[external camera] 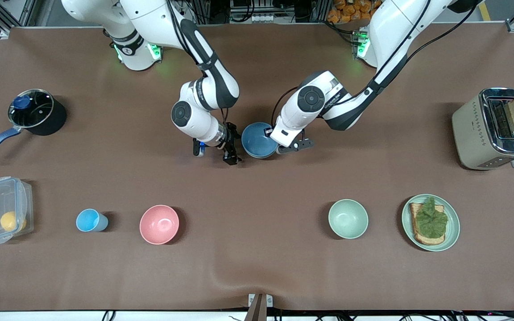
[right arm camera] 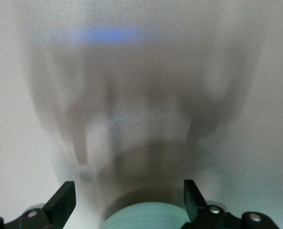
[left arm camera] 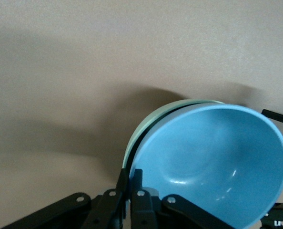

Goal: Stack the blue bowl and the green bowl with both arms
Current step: 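Lower the blue bowl into the green bowl with the left gripper, then open both grippers and draw them back from the stacked bowls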

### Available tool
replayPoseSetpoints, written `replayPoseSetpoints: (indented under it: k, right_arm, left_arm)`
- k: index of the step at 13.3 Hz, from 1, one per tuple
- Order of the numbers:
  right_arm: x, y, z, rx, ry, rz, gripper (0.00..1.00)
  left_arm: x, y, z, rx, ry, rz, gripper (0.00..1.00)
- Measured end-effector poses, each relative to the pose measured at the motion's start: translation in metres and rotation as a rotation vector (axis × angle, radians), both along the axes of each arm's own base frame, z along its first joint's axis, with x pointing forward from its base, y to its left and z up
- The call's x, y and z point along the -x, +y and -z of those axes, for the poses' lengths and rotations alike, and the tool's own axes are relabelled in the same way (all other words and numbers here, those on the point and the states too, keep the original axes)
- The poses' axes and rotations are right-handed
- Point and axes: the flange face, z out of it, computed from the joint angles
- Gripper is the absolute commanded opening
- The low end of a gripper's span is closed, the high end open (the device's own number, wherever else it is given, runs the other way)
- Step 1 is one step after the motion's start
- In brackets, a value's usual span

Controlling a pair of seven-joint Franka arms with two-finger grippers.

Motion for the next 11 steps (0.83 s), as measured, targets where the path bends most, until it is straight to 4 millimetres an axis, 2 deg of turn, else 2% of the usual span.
replayPoseSetpoints:
  k: [1, 2, 3, 4, 5, 9, 11]
  right_arm:
    - [0.0, 0.0, 0.0, 0.0, 0.0, 0.0, 1.0]
    - [0.0, 0.0, -0.001, -0.001, -0.001, 0.0, 1.0]
    - [0.0, 0.001, -0.001, -0.002, -0.001, 0.0, 1.0]
    - [0.0, 0.001, -0.002, -0.004, 0.001, -0.001, 1.0]
    - [0.0, 0.001, -0.003, -0.005, 0.004, -0.003, 1.0]
    - [0.0, 0.001, -0.003, -0.006, 0.005, -0.004, 1.0]
    - [0.0, 0.001, -0.005, -0.008, 0.0, -0.016, 1.0]
  left_arm:
    - [0.0, 0.0, 0.001, -0.001, 0.003, -0.005, 0.0]
    - [0.0, 0.0, 0.002, -0.002, 0.005, -0.01, 0.14]
    - [0.0, 0.0, 0.002, -0.003, 0.007, -0.016, 0.48]
    - [0.0, 0.0, 0.002, -0.003, 0.008, -0.021, 0.97]
    - [-0.001, 0.0, 0.002, -0.004, 0.008, -0.025, 1.0]
    - [-0.005, 0.0, -0.002, 0.0, 0.003, -0.048, 1.0]
    - [-0.013, 0.0, -0.012, 0.009, -0.016, -0.058, 1.0]
